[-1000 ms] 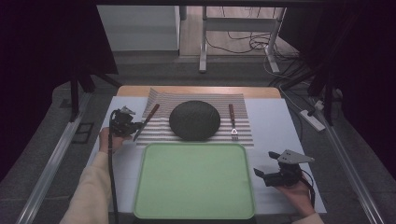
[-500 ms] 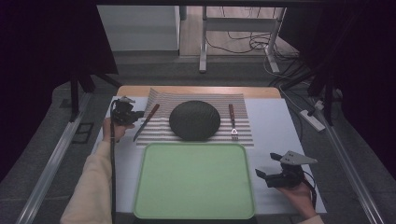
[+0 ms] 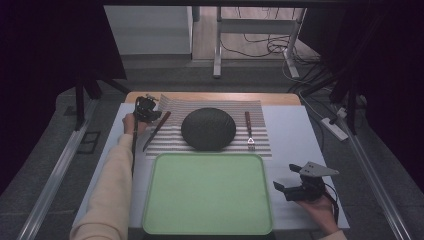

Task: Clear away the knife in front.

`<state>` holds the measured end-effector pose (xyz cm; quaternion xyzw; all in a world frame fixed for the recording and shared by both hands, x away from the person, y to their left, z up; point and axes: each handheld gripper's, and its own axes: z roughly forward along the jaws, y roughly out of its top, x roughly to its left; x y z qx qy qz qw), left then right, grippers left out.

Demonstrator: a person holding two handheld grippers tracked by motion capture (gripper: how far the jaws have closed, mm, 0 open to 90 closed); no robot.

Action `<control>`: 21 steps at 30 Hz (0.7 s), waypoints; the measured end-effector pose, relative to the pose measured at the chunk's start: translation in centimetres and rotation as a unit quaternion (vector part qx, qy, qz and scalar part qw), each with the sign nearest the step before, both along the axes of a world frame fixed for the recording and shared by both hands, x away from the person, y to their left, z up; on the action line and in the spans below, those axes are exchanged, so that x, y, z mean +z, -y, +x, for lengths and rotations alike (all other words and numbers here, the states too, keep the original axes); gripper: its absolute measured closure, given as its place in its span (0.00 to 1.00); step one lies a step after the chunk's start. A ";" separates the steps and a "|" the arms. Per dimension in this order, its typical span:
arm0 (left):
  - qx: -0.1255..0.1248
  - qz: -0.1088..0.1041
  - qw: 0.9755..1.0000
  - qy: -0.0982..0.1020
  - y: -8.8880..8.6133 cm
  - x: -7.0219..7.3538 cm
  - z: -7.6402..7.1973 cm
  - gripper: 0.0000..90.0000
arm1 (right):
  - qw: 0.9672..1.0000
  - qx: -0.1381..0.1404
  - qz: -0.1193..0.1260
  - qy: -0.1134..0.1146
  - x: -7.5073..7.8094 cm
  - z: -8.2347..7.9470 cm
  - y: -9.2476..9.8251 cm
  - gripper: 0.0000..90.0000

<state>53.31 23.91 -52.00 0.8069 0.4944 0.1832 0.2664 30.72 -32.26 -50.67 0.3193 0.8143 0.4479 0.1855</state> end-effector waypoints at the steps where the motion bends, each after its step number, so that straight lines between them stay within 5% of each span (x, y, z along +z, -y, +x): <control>1: 0.003 0.003 1.000 -0.004 -0.1 -0.2 0.2 0.99 | 1.000 0.000 0.000 0.000 0.0 0.0 0.0 0.09; 13: -0.032 -0.027 0.999 -0.029 0.7 -1.2 0.4 0.99 | 1.000 -0.002 -0.006 -0.004 -0.1 0.1 0.0 0.09; 21: -0.076 -0.019 0.996 -0.030 2.8 -1.0 -0.8 0.99 | 1.000 -0.002 -0.004 -0.005 -0.2 0.1 0.0 0.09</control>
